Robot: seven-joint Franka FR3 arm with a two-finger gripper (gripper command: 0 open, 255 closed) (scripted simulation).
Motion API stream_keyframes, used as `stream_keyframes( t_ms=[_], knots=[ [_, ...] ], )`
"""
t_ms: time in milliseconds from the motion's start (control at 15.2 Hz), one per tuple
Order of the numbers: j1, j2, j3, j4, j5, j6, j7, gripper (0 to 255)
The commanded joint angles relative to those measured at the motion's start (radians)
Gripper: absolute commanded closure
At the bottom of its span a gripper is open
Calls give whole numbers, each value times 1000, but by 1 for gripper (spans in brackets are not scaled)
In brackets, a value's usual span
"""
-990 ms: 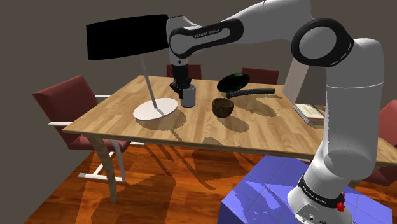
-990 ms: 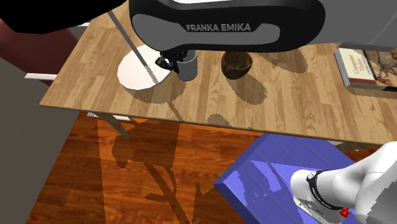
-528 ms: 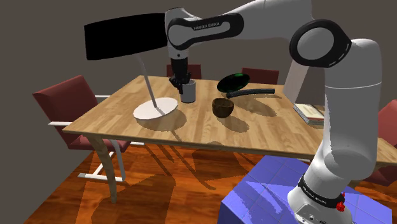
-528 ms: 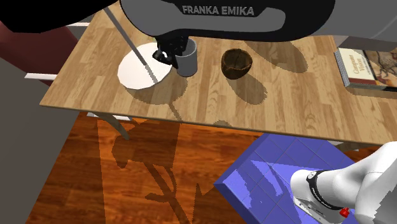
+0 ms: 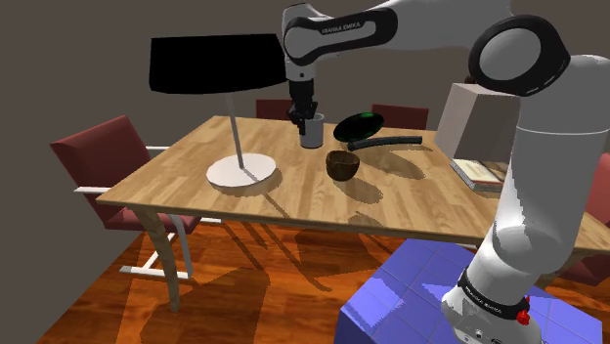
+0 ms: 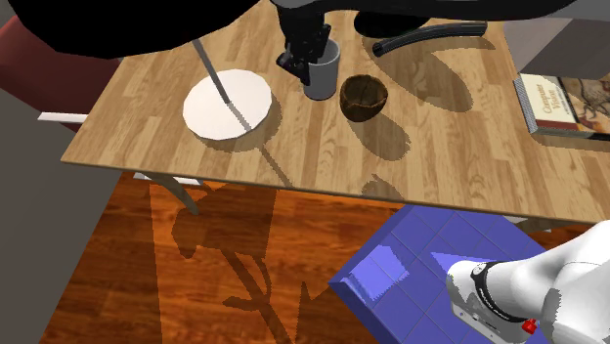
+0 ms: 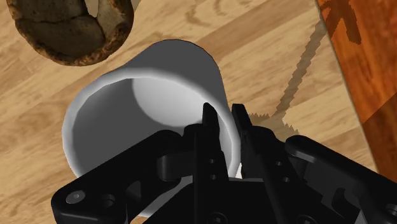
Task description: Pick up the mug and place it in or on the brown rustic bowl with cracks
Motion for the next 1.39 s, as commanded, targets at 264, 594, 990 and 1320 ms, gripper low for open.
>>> stream_keyframes(
  t_ms=[264,594,990,1320],
  knots=[
    [-81,-81,-49,-83,17,59,-131,255],
    [-144,-120,-98,-120,25,65,-244,255],
    [-170,-129,-119,-179,27,119,-288,255],
    [-171,-124,-119,-240,25,185,-284,255]
  ],
)
